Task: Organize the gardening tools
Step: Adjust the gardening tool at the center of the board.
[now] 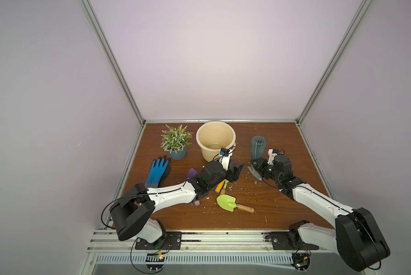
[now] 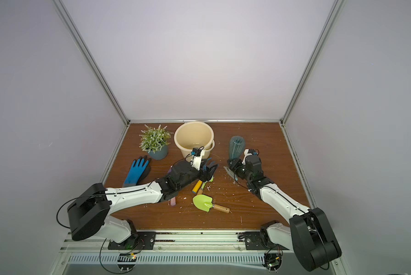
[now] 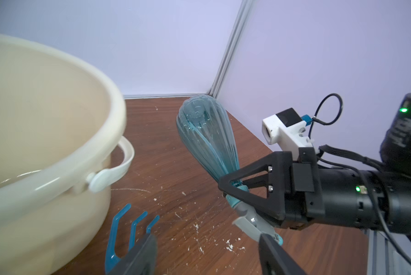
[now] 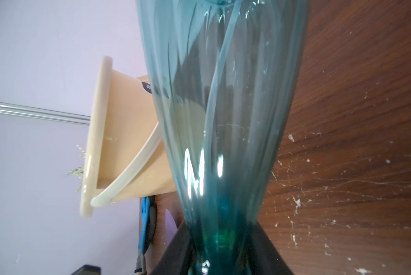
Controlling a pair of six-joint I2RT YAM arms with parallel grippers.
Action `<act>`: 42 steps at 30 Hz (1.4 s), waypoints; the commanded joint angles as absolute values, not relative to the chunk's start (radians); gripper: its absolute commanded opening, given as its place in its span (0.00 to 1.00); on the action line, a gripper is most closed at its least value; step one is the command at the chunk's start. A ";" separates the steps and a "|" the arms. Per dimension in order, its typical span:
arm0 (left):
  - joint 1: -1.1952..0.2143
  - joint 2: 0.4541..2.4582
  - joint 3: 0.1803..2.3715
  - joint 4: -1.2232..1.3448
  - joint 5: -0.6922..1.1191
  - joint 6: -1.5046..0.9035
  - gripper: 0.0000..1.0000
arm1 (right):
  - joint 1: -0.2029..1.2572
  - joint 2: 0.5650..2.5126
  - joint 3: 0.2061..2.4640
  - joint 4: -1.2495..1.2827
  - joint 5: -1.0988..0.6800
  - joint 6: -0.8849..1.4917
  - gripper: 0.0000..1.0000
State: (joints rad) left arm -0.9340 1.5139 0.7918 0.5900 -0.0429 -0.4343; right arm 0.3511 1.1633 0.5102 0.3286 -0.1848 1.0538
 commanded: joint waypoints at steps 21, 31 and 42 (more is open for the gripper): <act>-1.017 1.738 1.011 0.730 0.149 -0.342 0.73 | 0.349 0.889 0.396 0.616 0.011 1.297 0.38; -1.025 1.799 1.071 0.713 0.161 -0.324 0.64 | 0.349 0.875 0.390 0.646 0.002 1.337 0.38; -1.025 1.849 1.130 0.692 0.191 -0.325 0.39 | 0.350 0.835 0.363 0.649 0.002 1.353 0.38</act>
